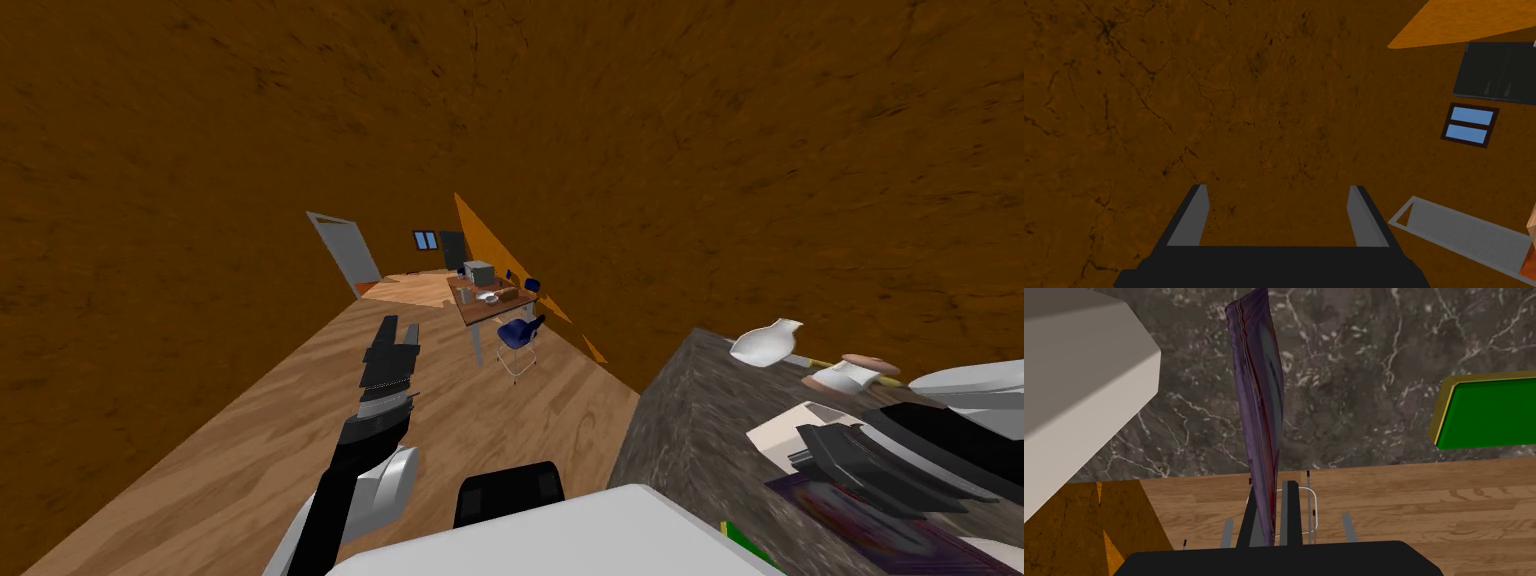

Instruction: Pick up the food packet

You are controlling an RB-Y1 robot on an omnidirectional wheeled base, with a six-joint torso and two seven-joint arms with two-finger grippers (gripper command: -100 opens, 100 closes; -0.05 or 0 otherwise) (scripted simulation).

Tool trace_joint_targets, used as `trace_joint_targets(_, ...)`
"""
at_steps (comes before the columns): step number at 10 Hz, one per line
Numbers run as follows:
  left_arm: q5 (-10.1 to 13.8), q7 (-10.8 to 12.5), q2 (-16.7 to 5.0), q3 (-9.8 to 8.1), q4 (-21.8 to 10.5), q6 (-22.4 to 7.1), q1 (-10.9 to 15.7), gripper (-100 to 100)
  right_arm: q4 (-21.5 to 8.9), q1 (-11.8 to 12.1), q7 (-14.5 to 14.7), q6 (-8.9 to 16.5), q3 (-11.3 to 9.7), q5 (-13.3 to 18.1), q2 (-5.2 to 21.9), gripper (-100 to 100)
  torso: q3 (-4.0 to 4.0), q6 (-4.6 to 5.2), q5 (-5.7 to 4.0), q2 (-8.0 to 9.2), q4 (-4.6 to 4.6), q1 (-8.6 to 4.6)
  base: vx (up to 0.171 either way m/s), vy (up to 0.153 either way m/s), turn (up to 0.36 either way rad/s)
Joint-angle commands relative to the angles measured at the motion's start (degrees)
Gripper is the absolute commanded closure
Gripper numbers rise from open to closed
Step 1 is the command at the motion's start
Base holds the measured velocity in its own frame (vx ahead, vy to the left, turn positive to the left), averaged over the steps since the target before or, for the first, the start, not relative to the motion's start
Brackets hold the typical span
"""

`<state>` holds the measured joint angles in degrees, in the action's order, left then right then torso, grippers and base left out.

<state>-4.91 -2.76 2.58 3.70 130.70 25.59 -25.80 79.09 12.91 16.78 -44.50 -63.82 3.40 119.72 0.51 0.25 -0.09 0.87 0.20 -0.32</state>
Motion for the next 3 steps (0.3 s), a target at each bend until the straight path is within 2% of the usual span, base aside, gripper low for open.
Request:
trace_joint_targets(1, 0.0, 0.0, 0.0, 0.0, 0.0, 0.0, 0.0, 0, 0.4, -0.1, -2.9, 0.2, -0.1, -0.3, 0.6, 100, 0.0, 0.0, 0.0, 0.0, 0.0, 0.0, -0.151, 0.003, 0.198)
trace_joint_targets(2, 0.0, 0.0, 0.0, 0.0, 0.0, 0.0, 0.0, 0, 0.3, 0.0, -1.5, 0.1, -0.1, -0.2, 0.3, 100, -0.05, -0.09, 0.01, -0.08, -0.02, -0.02, -0.07, -0.004, 0.062)
trace_joint_targets(3, 0.0, 0.0, 0.0, 0.0, 0.0, 0.0, 0.0, 0, 0.4, -0.1, -1.9, 0.2, -0.1, -0.2, 0.4, 0, -0.17, 0.01, 0.0, -0.32, -0.05, -0.07, -0.012, 0.0, -0.012)
